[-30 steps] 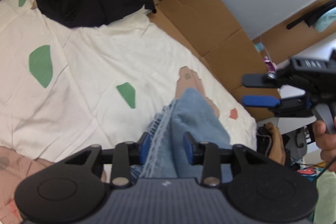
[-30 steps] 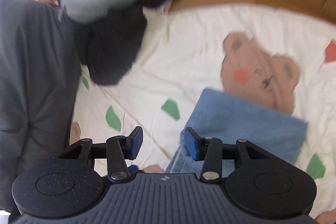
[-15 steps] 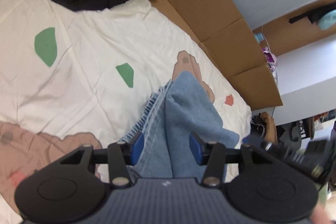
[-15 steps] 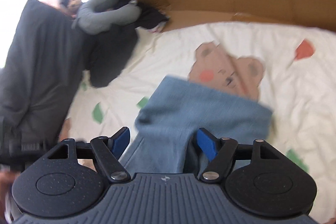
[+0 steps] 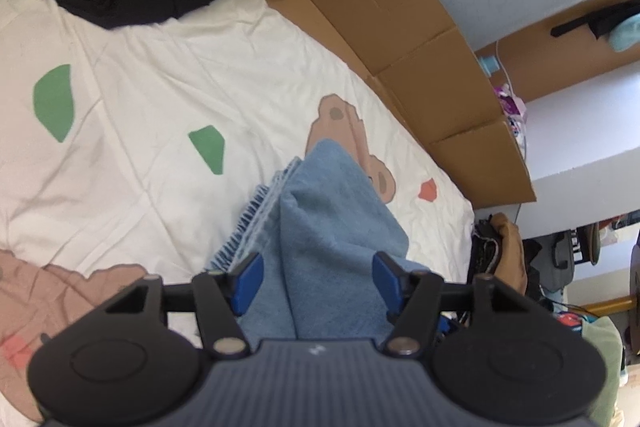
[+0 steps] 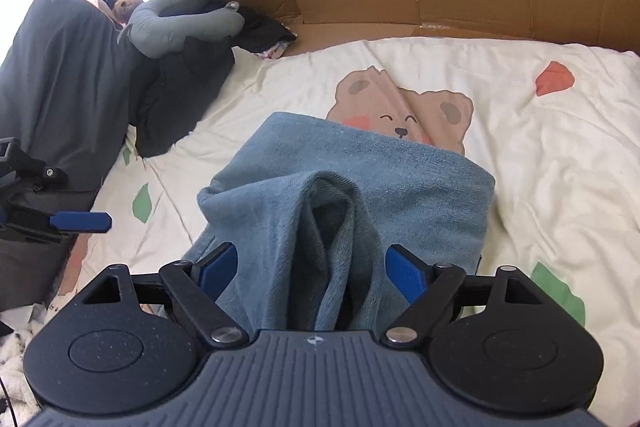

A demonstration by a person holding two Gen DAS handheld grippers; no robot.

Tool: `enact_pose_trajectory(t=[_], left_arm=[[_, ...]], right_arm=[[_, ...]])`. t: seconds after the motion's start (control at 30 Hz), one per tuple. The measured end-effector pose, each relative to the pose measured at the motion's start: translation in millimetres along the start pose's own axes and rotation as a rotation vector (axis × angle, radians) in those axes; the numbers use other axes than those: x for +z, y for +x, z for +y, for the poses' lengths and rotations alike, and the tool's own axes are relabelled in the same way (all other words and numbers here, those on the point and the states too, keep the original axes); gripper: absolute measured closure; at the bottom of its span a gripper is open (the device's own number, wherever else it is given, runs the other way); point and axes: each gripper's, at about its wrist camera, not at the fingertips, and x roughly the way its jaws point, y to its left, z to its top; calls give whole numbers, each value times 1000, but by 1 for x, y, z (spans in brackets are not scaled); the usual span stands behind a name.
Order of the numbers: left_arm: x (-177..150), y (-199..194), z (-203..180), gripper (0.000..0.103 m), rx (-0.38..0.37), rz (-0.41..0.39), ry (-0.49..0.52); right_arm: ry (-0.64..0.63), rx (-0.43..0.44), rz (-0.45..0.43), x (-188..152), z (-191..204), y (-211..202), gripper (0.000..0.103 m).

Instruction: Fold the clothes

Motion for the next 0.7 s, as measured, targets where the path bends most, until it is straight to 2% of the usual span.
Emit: enact_pose_trajectory(t=[0.13,0.2,0.27,0.33,0.4,0.47,0.57,0.7], left_arm=[[1,11,-1,40,-6,18,-26],[2,15,0,35,-18,18,-63],[3,17,2,26,-22,13,-89],[4,20,2,23,-30,26,-93],[5,25,2,22,-37,42,-97],[4,30,3,20,-42,68,-100],[2,38,10,19,-58,92,-126],[0,46,26,17,-89,110,-190]], right_arm=[[-10,-17,2,6,-9,12,16],[4,1,17,8,-13,19,16],[-18,38,31,7,-11,23,16],[-48,74,34,4,-5,23,23],[-74,85,31,1,3,21,48],[-108,66,29,0,10,17,58],[-117,89,17,0,19,7,64],[-132,116,11,-3,35,-6,64]])
